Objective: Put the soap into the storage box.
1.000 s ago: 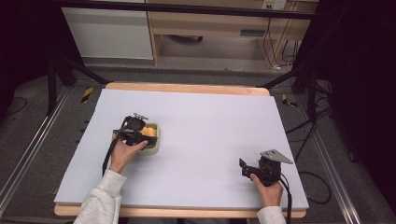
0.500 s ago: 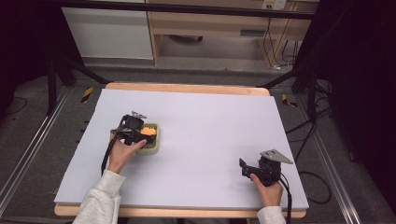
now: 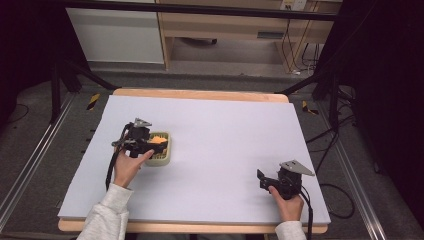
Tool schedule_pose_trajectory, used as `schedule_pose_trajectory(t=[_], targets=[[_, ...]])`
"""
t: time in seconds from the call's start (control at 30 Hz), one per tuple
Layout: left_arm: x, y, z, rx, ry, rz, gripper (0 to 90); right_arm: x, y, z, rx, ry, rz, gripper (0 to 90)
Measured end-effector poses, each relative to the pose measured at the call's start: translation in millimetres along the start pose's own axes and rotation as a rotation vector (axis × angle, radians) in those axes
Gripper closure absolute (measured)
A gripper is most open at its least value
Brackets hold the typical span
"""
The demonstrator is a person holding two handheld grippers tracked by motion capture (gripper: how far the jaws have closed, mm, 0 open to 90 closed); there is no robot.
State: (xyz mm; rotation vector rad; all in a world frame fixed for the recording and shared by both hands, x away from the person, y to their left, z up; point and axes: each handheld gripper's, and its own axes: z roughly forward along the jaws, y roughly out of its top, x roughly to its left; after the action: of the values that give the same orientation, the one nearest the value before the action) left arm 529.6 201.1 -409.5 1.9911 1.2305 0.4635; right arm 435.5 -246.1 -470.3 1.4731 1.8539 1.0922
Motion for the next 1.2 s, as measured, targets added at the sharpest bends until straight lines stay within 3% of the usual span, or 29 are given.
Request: schedule_pose_trajectory(t=[0.17,0.27,0.5,0.73,0.87,0.97,1.2], targets=[[-2.6,-9.5,-7.8,-0.047,0.004,0.017,22.5,-1.1,-0.1,0.1,-0.001,-0.006,-0.002,7.9],[-1.3,-16.2,-10.1,-0.041,0.007,0.036,22.6,-2.3,-0.1,-0.3,-0.002,-0.015,-0.004,7.9],[6.3,-36.8,-18.1,-0.059,-0.012,0.021,22.8,-4.7,-0.3,-0.5,0.001,-0.023,0.009,7.8],[11.6,-57.1,-32.1,-0.108,0.0,-0.001,22.5,-10.3,0.0,-4.9,-0.013,-0.042,0.019,7.8],[16.7,-65.6,-35.8,-0.128,0.014,0.009,22.4,-13.1,0.0,-6.4,-0.014,-0.05,0.027,7.8],[21.7,-71.7,-37.9,-0.134,0.027,0.006,21.9,-13.9,-0.1,-7.2,-0.009,-0.055,0.018,7.8],[34.7,-95.9,-41.7,-0.094,0.06,0.002,20.8,-17.6,-0.5,-7.8,-0.003,-0.074,0.015,7.8]])
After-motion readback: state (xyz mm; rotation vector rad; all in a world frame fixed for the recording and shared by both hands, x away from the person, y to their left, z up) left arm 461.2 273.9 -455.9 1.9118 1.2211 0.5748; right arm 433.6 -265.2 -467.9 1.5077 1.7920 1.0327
